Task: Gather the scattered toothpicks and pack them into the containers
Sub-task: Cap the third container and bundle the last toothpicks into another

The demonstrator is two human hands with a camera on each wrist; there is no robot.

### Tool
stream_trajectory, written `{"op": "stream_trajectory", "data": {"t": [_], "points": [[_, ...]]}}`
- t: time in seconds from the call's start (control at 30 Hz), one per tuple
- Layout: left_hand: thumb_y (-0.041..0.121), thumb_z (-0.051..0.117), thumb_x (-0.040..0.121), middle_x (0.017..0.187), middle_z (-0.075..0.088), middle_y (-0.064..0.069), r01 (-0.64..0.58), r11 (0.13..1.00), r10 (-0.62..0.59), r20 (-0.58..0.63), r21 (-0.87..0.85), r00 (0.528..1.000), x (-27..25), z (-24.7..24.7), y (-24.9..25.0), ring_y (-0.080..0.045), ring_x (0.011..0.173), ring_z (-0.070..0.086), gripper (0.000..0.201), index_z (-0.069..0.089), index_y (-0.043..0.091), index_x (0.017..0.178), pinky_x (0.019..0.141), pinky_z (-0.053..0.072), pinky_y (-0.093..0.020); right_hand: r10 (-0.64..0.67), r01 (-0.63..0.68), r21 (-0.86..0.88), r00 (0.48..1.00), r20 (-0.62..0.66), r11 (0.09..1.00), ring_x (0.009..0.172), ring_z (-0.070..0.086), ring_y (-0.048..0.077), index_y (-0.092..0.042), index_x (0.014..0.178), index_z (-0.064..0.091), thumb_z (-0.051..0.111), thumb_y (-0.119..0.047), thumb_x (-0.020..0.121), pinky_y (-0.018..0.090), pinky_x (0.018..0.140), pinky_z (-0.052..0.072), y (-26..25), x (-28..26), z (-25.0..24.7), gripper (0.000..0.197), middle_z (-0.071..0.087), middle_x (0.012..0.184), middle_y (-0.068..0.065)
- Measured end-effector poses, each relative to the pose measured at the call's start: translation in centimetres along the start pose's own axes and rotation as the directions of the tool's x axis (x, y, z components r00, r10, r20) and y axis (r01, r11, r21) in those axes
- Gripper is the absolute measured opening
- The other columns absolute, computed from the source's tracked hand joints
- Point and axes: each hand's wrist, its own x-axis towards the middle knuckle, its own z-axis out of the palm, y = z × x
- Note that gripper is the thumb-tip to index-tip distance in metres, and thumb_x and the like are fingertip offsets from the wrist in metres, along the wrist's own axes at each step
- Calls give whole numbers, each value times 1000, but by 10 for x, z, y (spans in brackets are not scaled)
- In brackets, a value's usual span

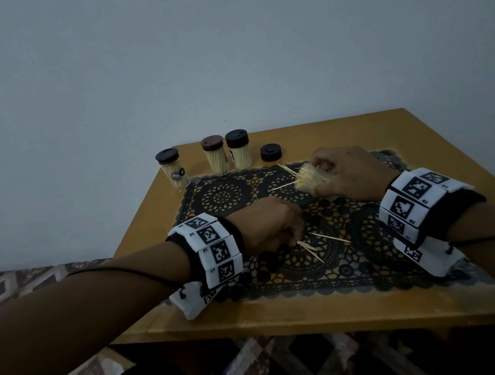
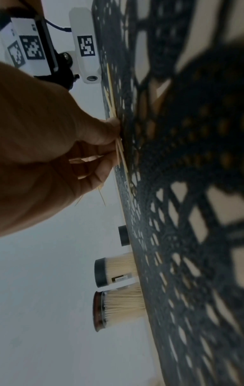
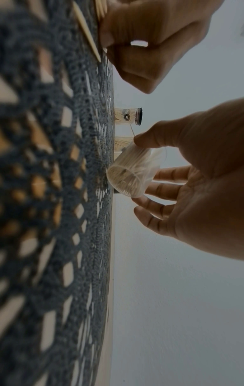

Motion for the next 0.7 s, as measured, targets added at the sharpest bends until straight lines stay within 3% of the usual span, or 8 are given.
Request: {"op": "stream_trajectory", "data": {"t": [0.2, 0.43, 0.6, 0.7], "points": [[14, 56, 90, 100, 59, -6, -44, 988, 43, 8, 151, 999, -5, 8, -1, -23, 96, 53, 7, 63, 10, 91, 83, 47, -39, 0, 0, 7, 1000, 5, 1000, 88, 56, 17, -11, 111, 63, 82, -29, 73, 25, 70, 38, -1, -1, 0, 46, 66, 105, 7], [23, 44, 98, 110, 55, -12, 85, 956, -117, 100, 280, 988, -1, 13, 6, -28, 101, 53, 24, 56, 4, 107, 91, 45, -41, -6, 5, 23, 999, 38, 1000, 94, 59, 19, -15, 113, 63, 84, -30, 71, 31, 77, 48, -1, -1, -1, 49, 66, 107, 5], [29, 39, 101, 94, 57, -7, 288, 956, -291, 44, 55, 956, -23, -1, -5, -23, 79, 53, 19, 47, 13, 97, 74, 45, -37, -15, 14, 10, 999, 42, 1000, 97, 61, 23, -15, 113, 63, 83, -29, 72, 37, 82, 52, -3, -2, -1, 48, 67, 110, 6], [31, 38, 101, 77, 53, 2, 368, 930, -368, -49, -9, 929, -37, -14, -19, -15, 65, 47, 15, 42, 20, 91, 60, 37, -29, -25, 24, 11, 998, 51, 1000, 97, 61, 23, -15, 114, 63, 82, -27, 73, 37, 82, 52, -4, -2, -2, 47, 66, 110, 6]]}}
